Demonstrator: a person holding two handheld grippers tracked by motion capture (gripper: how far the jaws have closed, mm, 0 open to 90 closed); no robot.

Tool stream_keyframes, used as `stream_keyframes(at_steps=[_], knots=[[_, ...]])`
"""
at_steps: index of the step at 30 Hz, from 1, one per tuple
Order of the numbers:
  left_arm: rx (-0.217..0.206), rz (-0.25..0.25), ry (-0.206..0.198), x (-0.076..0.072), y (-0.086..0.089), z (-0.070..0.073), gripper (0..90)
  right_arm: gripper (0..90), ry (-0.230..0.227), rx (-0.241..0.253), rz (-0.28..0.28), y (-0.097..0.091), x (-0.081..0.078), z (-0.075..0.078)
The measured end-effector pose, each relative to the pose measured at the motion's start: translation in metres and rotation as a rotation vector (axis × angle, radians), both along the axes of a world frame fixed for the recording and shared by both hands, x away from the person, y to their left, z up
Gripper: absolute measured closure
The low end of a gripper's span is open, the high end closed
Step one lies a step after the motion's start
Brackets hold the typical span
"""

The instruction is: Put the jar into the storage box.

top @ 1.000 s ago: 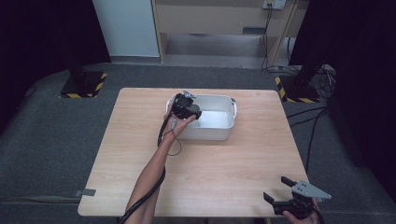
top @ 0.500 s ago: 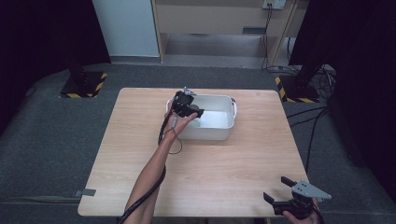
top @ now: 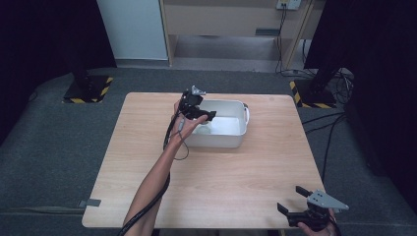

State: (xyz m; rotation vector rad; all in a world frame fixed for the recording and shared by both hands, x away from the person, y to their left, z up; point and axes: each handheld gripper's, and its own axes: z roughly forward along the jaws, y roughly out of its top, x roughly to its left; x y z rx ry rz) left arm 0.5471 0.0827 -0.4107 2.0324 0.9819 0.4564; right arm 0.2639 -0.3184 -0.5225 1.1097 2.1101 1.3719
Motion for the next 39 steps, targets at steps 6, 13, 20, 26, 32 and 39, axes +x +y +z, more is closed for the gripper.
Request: stream_keyframes(at_steps=[6,13,20,26,32,39], knots=[[0.014,-0.036,-0.020,-0.011,0.000,0.013,7.3,0.9,0.001,-0.002,0.002,0.000,0.000,0.000],[0.011,-0.062,-0.037,-0.026,0.006,0.026,6.7,0.9,0.001,-0.002,0.001,0.001,0.000,0.000],[0.005,-0.094,-0.049,-0.042,0.017,0.036,4.6,0.9,0.002,-0.003,-0.001,0.001,0.000,0.000],[-0.011,-0.117,-0.066,-0.058,0.027,0.043,3.8,0.9,0.002,-0.004,0.000,0.001,0.000,0.000],[-0.037,-0.143,-0.086,-0.077,0.040,0.046,3.6,0.9,0.001,-0.004,0.000,0.001,0.000,0.000],[-0.074,-0.163,-0.099,-0.101,0.059,0.043,3.3,0.9,0.005,-0.005,0.001,0.002,0.000,0.000]])
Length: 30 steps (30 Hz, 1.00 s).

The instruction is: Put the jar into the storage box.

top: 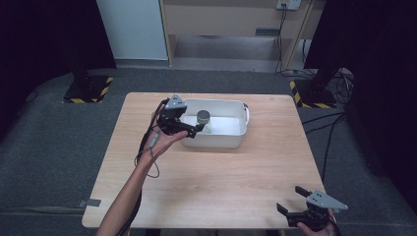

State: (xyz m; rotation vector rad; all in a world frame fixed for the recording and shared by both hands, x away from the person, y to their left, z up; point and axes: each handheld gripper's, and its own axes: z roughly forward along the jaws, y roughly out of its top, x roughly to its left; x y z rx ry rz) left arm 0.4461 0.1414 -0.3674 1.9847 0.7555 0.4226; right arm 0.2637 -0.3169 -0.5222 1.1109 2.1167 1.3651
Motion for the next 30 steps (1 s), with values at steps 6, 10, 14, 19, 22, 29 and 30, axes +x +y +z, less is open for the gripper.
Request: stream_keyframes(at_steps=[6,10,14,19,22,29,30], knots=[[-0.042,-0.020,0.002,-0.020,0.018,-0.003,2.7,0.9,-0.001,-0.001,-0.004,0.000,0.000,0.000],[-0.062,-0.019,0.000,-0.035,0.032,-0.010,2.7,0.9,0.001,0.003,-0.010,-0.001,0.000,0.000],[-0.079,-0.013,0.001,-0.050,0.047,-0.018,2.6,1.1,0.003,0.004,-0.016,-0.002,0.000,-0.001],[-0.115,-0.003,0.005,-0.069,0.066,-0.028,2.5,1.1,0.003,0.007,-0.018,-0.003,0.000,-0.001],[-0.129,0.006,0.001,-0.080,0.074,-0.033,2.4,1.0,0.002,0.005,-0.013,-0.003,0.000,-0.001],[-0.149,0.007,-0.025,-0.106,0.086,-0.042,2.0,1.0,-0.001,0.004,-0.016,-0.002,0.000,0.000],[-0.155,0.004,-0.026,-0.109,0.087,-0.044,1.9,1.0,0.003,0.002,-0.017,-0.002,-0.001,0.000]])
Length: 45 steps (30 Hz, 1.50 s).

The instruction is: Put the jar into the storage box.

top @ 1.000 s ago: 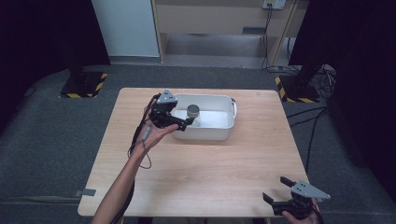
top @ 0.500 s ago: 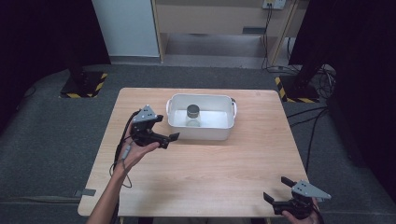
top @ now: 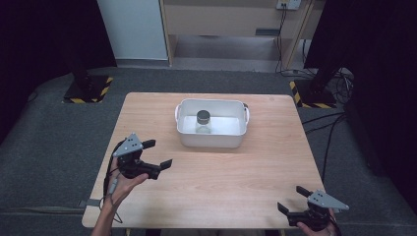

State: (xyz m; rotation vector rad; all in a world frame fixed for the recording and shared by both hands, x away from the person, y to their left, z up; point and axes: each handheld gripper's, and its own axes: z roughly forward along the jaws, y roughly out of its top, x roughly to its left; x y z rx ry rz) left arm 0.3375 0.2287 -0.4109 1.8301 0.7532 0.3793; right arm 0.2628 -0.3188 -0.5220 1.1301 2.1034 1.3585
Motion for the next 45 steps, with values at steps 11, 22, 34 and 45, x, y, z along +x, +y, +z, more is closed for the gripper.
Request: stream_keyframes(at_steps=[11,22,34,45], knots=[[-0.004,0.014,-0.010,-0.025,0.016,-0.015,1.2,1.0,-0.006,-0.010,0.003,0.002,-0.001,0.001],[-0.017,0.036,0.014,-0.042,0.026,-0.046,1.2,1.0,-0.005,-0.012,0.003,0.002,-0.001,0.001],[-0.021,0.032,0.057,-0.053,0.034,-0.085,1.7,1.0,-0.005,-0.014,0.005,0.002,0.000,0.001],[-0.026,0.039,0.104,-0.056,0.041,-0.105,1.8,1.0,-0.006,-0.016,0.007,0.003,0.000,0.001]])
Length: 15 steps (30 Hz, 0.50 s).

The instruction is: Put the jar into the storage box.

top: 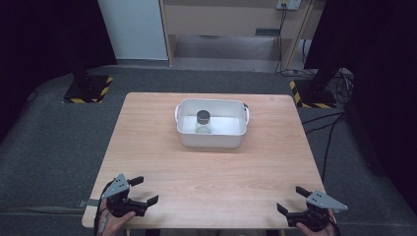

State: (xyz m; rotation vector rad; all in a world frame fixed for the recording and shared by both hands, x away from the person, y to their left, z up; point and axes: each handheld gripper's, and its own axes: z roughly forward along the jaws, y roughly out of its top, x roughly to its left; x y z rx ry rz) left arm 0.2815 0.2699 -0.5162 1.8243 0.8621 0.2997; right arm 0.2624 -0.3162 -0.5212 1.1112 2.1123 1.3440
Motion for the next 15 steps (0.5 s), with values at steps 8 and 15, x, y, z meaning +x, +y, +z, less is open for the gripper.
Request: stream_keyframes(at_steps=[8,15], knots=[[0.021,-0.030,0.011,0.002,0.000,-0.009,1.7,1.0,-0.001,0.002,0.010,0.001,0.000,0.000],[0.015,-0.030,0.020,0.004,0.001,-0.011,1.5,1.0,-0.004,0.002,0.016,0.002,0.000,0.000]])
